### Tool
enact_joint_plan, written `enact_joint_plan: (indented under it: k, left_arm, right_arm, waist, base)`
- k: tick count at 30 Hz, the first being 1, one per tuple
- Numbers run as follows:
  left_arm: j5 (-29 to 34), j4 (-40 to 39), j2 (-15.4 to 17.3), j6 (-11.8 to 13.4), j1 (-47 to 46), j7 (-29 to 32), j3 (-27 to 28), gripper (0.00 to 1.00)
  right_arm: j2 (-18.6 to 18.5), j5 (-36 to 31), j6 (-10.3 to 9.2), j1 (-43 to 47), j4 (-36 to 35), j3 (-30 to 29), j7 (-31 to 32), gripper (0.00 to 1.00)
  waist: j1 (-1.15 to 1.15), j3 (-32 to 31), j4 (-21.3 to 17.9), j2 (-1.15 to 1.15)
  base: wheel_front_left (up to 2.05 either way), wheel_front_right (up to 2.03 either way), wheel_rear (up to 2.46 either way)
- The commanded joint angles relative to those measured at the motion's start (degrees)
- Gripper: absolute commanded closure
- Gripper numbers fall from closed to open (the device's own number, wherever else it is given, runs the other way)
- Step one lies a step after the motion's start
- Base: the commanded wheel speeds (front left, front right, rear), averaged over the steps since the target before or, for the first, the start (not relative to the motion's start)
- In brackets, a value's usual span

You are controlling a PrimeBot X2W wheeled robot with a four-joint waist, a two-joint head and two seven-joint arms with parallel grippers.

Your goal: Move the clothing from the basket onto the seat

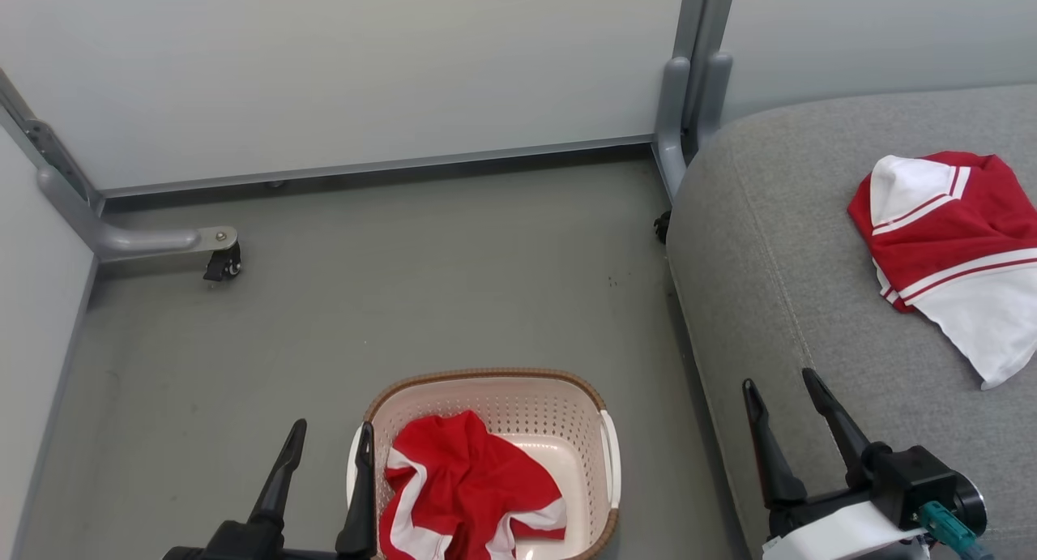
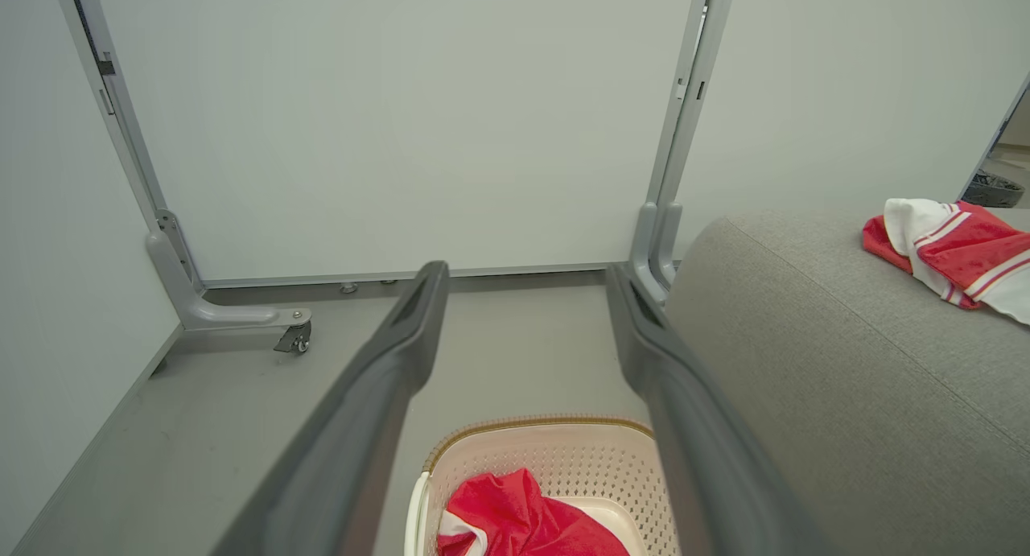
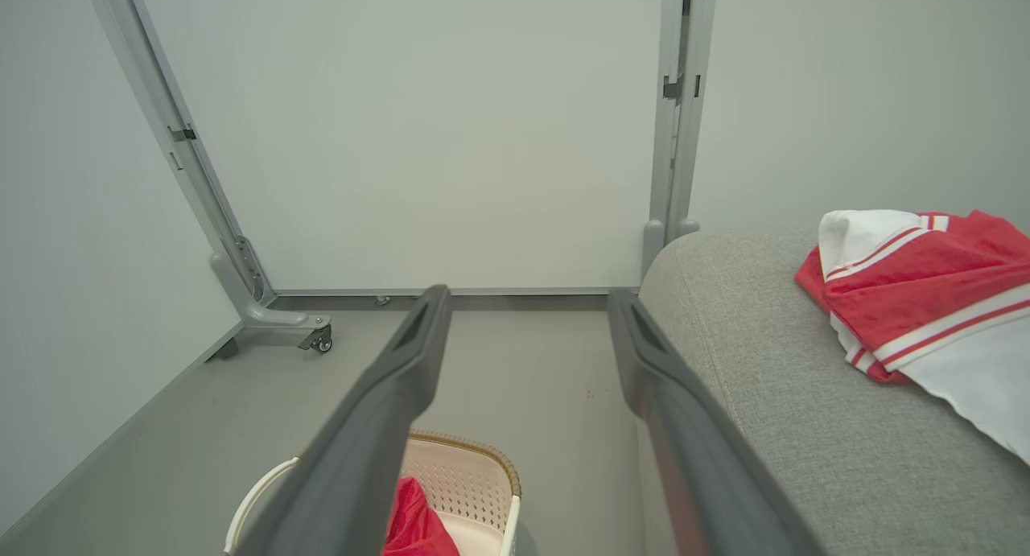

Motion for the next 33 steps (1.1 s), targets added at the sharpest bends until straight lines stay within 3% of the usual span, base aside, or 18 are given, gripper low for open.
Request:
enact_joint_plan:
  k: [1,12,25,33]
  left_arm:
    - [0.69,0.53,0.12,-0.32,-1.46,0.05,-0.32,0.0]
    - [5.02,11.81,1.62,-2.49,-16.21,0.02,-7.5,0.0]
    - [1.81,37.28,10.1,-2.54,-43.17,0.01,-32.08,0.0]
    - [-0.77,47.35,14.1,-2.49,-55.18,0.01,-44.26,0.0]
  right_arm:
    - [0.09,-0.06,-0.04,-0.78,-0.34,-0.61,-0.15,0.0]
    - [0.39,-1.4,-0.04,-9.28,-3.83,-3.56,-0.15,0.0]
    - [0.94,-3.46,-0.04,-20.14,-8.56,-4.4,-0.16,0.0]
    - [1.39,-2.9,-0.04,-24.54,-11.79,-3.15,-0.15,0.0]
  waist:
    - [0.0,1.14,-0.03,0.0]
    - [0.0,16.9,-0.8,0.0]
    - [0.0,36.78,-6.94,0.0]
    - [0.0,45.85,-11.64,0.0]
  base:
    - [0.0,0.0,0.0]
    - [0.0,0.0,0.0]
    - [0.0,0.0,0.0]
    - [0.0,0.0,0.0]
